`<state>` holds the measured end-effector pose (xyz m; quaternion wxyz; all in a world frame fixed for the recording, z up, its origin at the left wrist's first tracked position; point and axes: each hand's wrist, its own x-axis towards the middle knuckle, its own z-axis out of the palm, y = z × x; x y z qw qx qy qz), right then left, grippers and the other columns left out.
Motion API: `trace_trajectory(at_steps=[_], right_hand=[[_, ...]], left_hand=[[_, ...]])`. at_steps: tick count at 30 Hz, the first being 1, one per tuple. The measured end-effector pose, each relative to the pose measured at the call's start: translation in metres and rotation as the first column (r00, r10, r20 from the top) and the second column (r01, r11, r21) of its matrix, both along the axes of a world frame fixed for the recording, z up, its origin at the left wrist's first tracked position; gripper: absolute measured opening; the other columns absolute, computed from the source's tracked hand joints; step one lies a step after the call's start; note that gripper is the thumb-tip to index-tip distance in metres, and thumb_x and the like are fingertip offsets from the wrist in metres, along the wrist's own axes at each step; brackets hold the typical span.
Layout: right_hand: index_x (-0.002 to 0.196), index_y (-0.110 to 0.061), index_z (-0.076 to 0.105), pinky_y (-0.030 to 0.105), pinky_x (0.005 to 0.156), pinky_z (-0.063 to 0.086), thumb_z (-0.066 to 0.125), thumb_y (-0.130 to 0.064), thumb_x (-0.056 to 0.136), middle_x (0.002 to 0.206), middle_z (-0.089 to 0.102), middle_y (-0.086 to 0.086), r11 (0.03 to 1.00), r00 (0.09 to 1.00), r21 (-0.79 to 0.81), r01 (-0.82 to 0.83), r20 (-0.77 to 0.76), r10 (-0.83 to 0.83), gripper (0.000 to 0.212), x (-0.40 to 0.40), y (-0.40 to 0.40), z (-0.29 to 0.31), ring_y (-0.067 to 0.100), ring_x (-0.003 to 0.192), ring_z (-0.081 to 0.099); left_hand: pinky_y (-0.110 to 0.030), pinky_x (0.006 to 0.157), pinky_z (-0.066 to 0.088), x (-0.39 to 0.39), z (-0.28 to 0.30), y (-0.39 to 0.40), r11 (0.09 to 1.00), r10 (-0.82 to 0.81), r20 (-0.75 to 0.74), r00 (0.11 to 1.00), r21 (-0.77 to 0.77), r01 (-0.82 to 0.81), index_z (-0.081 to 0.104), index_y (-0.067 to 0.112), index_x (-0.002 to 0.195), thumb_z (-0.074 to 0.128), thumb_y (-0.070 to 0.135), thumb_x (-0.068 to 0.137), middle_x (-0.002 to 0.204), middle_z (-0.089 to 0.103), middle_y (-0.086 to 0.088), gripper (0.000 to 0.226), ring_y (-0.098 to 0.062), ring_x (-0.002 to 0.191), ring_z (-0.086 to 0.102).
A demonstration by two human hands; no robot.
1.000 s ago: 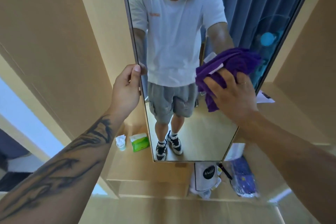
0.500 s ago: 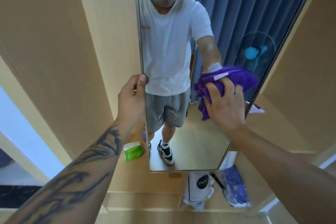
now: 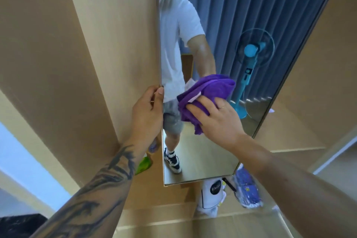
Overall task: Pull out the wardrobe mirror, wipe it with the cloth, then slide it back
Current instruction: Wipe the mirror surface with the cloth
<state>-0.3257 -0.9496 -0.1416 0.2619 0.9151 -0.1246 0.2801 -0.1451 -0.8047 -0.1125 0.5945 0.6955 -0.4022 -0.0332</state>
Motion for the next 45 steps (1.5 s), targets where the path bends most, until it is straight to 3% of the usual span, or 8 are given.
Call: trace_trajectory(at_steps=[10,17,25,29,32,36,40,45], right_hand=[[0.139,-0.020,0.057,0.058,0.078,0.057,0.063,-0.025,0.091,0.137,0.044,0.017,0.976,0.903,0.052,0.210,0.373,-0.214,0.049,-0.077,-0.059,-0.015,0.042,0.103,0.041],[0.138,-0.019,0.052,0.055,0.079,0.056,0.053,-0.030,0.094,0.132,0.043,0.018,0.998,0.959,-0.011,0.069,0.277,-0.064,0.046,-0.116,-0.092,-0.017,0.038,0.098,0.039],[0.135,-0.025,0.057,0.059,0.084,0.054,0.090,-0.026,0.070,0.137,0.042,0.016,0.999,0.948,0.011,-0.043,0.315,0.038,0.073,-0.041,-0.044,-0.012,0.038,0.099,0.044],[0.141,-0.027,0.054,0.054,0.086,0.053,0.062,-0.030,0.087,0.142,0.039,0.015,0.994,0.944,-0.048,-0.098,0.312,0.108,0.055,0.013,0.005,0.001,0.039,0.104,0.043],[0.142,-0.027,0.050,0.054,0.087,0.054,0.066,-0.033,0.089,0.144,0.038,0.014,0.990,0.942,-0.089,-0.107,0.311,0.130,0.056,0.030,0.014,0.001,0.040,0.107,0.045],[0.144,-0.028,0.048,0.053,0.090,0.053,0.055,-0.039,0.100,0.148,0.045,0.011,0.984,0.982,-0.155,-0.090,0.149,0.113,0.046,0.010,-0.017,-0.006,0.041,0.112,0.059],[0.139,-0.026,0.062,0.051,0.087,0.052,0.065,-0.034,0.099,0.140,0.063,0.014,0.986,0.990,-0.163,-0.026,0.131,0.048,0.041,-0.035,-0.063,-0.023,0.039,0.113,0.068],[0.137,-0.018,0.055,0.051,0.087,0.042,0.054,-0.032,0.103,0.132,0.047,0.018,0.986,0.978,-0.168,0.006,0.209,0.030,0.037,-0.104,-0.107,-0.031,0.033,0.119,0.050]], left_hand=[[-0.039,0.089,0.057,-0.008,0.008,0.005,0.999,0.019,-0.011,1.000,-0.026,-0.019,0.069,0.026,0.122,0.043,0.045,0.112,0.092,0.066,0.009,0.034,-0.020,0.089,0.066],[-0.059,0.088,0.060,-0.026,-0.005,-0.001,0.982,0.123,-0.123,0.985,-0.126,-0.138,0.074,0.025,0.110,0.046,0.047,0.109,0.102,0.074,0.010,0.035,-0.022,0.099,0.070],[-0.062,0.096,0.058,-0.030,-0.010,0.001,0.979,0.142,-0.179,0.973,-0.123,-0.165,0.080,0.028,0.109,0.051,0.056,0.103,0.095,0.075,0.017,0.040,-0.011,0.097,0.068],[-0.068,0.082,0.059,-0.020,-0.010,0.003,0.988,0.040,-0.188,0.981,-0.137,-0.067,0.076,0.015,0.103,0.054,0.065,0.097,0.087,0.063,-0.011,0.054,-0.021,0.084,0.061],[-0.065,0.084,0.059,-0.010,-0.011,0.006,0.989,-0.060,-0.159,0.985,-0.143,0.037,0.077,0.026,0.102,0.055,0.055,0.104,0.089,0.066,-0.020,0.036,-0.024,0.085,0.063],[-0.046,0.091,0.062,-0.009,-0.020,0.005,0.990,-0.016,-0.071,0.997,-0.140,0.006,0.074,0.029,0.117,0.055,0.039,0.110,0.084,0.067,0.024,0.023,0.000,0.084,0.063],[-0.009,0.074,0.045,-0.012,-0.031,-0.001,0.985,0.058,0.034,0.998,-0.167,-0.051,0.072,0.022,0.128,0.053,0.033,0.111,0.087,0.065,0.012,0.028,0.007,0.071,0.056],[-0.026,0.071,0.047,-0.015,-0.038,-0.012,0.968,0.113,0.020,0.993,-0.226,-0.106,0.073,0.021,0.118,0.053,0.029,0.110,0.091,0.070,0.011,0.023,-0.004,0.075,0.057]])
